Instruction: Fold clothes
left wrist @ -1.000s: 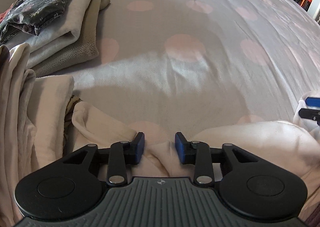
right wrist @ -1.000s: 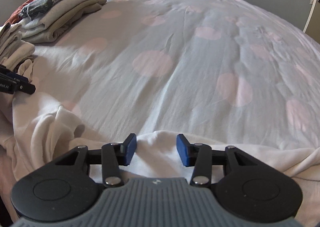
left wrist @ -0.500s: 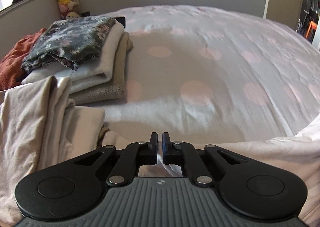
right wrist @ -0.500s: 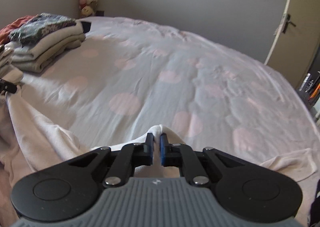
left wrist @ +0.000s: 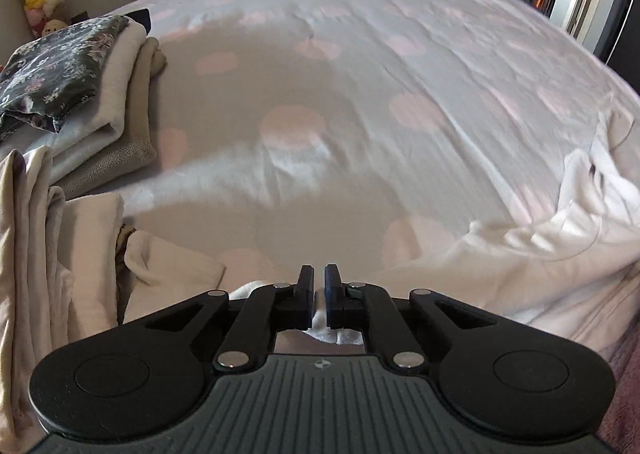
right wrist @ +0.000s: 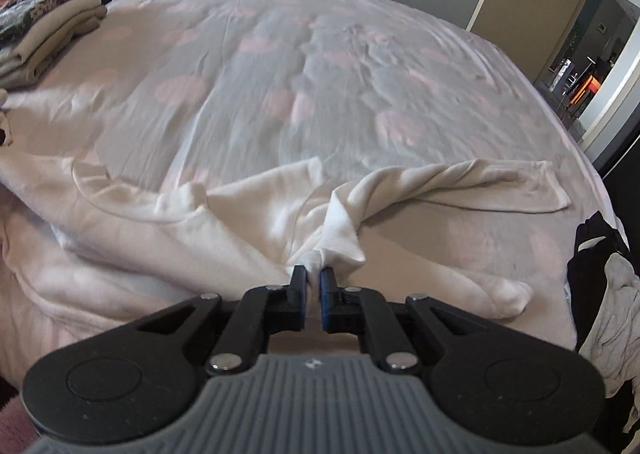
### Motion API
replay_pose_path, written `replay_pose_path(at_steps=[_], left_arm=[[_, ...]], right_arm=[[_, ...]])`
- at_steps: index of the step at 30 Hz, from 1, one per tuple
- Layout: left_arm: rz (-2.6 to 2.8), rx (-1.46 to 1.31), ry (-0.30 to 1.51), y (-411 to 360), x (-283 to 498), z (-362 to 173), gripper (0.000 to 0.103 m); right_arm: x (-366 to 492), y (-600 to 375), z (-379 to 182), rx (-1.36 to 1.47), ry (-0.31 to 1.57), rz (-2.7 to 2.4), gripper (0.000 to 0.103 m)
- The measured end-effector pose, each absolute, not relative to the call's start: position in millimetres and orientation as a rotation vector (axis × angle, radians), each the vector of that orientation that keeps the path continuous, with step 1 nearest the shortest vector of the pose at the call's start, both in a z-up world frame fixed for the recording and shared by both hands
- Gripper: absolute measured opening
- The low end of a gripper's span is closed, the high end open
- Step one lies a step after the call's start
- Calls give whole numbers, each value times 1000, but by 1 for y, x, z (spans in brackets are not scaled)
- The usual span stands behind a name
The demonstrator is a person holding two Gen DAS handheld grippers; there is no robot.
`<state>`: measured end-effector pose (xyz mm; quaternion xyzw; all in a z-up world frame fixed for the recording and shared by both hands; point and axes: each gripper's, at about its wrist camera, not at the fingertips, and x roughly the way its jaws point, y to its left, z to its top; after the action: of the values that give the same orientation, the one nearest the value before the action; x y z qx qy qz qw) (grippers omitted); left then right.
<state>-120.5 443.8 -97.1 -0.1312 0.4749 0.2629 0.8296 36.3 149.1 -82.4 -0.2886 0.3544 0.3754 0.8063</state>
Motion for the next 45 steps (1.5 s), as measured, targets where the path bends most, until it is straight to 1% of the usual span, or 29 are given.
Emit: replay_pose_path(at_steps=[4,7,8,10,11,12,14,16,18,25,38,41,43,45], left_arm=[[570,-280,1006,442,-124,-100,4],[602,-312,929,446,-135,-89,4],[615,-323,898,447,-139,-85,4],[638,-350,821,451,-146,-76,6],[645,-362,785,453,-148,-72,7],[644,-371,759,454,-151,-69,9],[630,-377,722,454,-154,-65,10],[617,-382,690,455,-156,-62,13],[610,-376,690,454,-153,-62,14],[601,-398,695,456,-154,-67,14],[558,-376,771,453,-140,-80,15],[533,-356,783,449,-138,-82,18],[508,-341,785,446,-136,-82,22],[484,-328,792,443,-133,-83,23]], right_arm=[[37,155,-88,-631,780,818,11],[38,142,-84,-565,776,833,12],[38,139,-81,-540,758,839,16],[37,134,-74,-489,723,850,20],[36,131,-71,-470,701,855,25],[35,130,-68,-461,685,857,27],[33,129,-62,-447,655,864,27],[31,130,-55,-438,631,884,30],[29,134,-51,-453,611,919,35],[22,162,-52,-640,547,1042,36],[20,182,-73,-876,525,1182,37],[33,184,-82,-856,594,1206,37],[43,187,-88,-827,653,1213,37],[51,189,-95,-802,711,1213,37]])
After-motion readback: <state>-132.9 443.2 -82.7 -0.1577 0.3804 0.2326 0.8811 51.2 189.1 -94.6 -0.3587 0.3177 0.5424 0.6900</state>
